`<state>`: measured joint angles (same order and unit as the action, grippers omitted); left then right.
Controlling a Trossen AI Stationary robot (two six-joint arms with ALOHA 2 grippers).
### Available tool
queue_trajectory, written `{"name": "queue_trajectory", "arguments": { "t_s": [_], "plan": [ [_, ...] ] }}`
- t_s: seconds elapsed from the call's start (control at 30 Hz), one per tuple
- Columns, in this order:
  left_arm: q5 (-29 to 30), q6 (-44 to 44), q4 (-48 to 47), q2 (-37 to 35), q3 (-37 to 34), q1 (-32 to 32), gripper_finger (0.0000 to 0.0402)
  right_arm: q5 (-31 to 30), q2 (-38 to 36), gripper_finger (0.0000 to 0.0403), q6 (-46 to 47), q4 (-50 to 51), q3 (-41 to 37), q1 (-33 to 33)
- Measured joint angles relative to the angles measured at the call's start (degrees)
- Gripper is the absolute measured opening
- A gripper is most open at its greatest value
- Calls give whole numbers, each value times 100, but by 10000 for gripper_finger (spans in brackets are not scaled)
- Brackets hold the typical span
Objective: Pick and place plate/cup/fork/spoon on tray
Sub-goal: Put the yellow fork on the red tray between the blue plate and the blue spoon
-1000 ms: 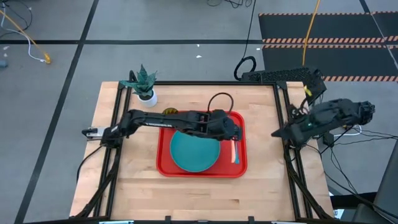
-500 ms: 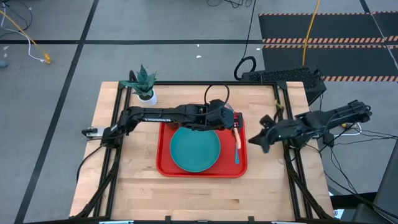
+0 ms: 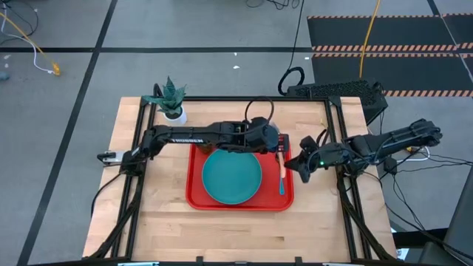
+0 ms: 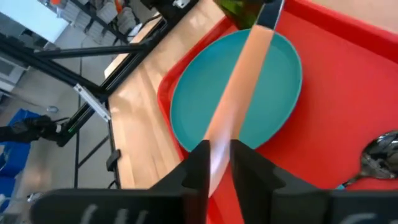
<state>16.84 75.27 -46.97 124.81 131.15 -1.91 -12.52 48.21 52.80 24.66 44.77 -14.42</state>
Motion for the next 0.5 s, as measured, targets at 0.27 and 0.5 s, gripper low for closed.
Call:
{"name": "queue_trajectory", "arguments": {
  "t_s": [0.27,0.5],
  "plan": [
    [-129,-66,216,0,-2,26,0,-109,98,122,-113,-198,0,145],
    [-220,-89,263,0,-2,17,0,-120,145,143,-247,-703,0,241]
  ]
}}
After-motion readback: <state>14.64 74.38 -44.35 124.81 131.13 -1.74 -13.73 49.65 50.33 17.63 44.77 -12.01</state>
